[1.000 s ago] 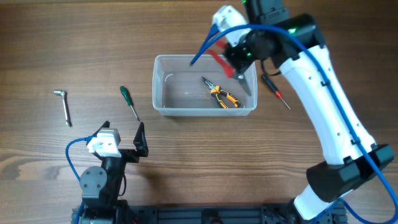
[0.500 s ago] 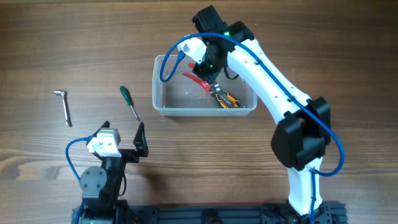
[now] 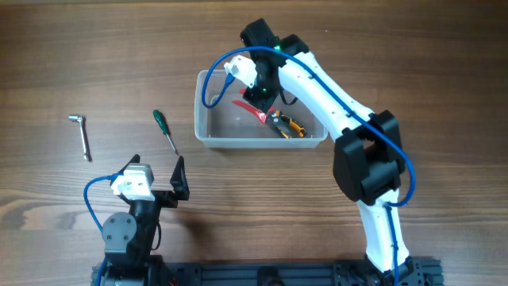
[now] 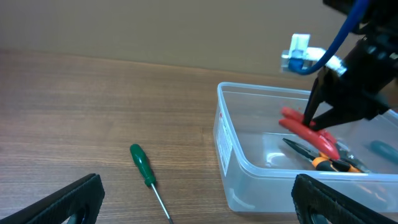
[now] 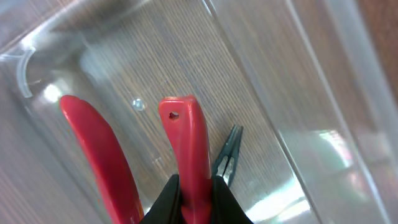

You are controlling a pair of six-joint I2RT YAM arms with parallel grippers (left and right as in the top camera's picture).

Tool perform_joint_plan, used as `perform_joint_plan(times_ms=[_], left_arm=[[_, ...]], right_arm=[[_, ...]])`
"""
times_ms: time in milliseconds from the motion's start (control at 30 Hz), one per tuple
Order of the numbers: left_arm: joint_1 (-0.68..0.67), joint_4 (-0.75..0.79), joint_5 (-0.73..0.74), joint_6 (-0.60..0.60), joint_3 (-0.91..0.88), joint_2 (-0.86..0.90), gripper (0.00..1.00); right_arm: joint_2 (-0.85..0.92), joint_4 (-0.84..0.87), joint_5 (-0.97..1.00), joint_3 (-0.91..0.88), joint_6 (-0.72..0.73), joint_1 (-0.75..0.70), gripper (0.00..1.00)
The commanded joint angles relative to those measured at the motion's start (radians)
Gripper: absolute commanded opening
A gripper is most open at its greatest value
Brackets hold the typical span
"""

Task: Pack container
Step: 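Carry the red snips left over the container with the right gripper, then open the right gripper to drop the snips into the container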

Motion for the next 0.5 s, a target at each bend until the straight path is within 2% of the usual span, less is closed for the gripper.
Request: perform_joint_plan(times_ms=[0, 167, 233, 467], left_arm=[[-0.006, 0.004, 0.019, -0.005, -0.006, -0.002, 1.0], [-0.006, 0.004, 0.019, -0.005, -0.006, -0.002, 1.0], [-0.006, 0.004, 0.019, -0.005, -0.006, -0.002, 1.0], [-0.006, 0.004, 0.019, -0.005, -0.006, -0.002, 1.0]], right_arm=[[0.027, 0.012, -0.002, 0.019, 0.034, -0.002, 0.06], [0.036, 0.017, -0.002, 0.006, 0.058, -0.002, 0.06], [0.036, 0.027, -0.001, 0.006, 0.057, -0.002, 0.12], [0.036, 0.026, -0.002, 0.006, 0.059, -0.003, 0.14]])
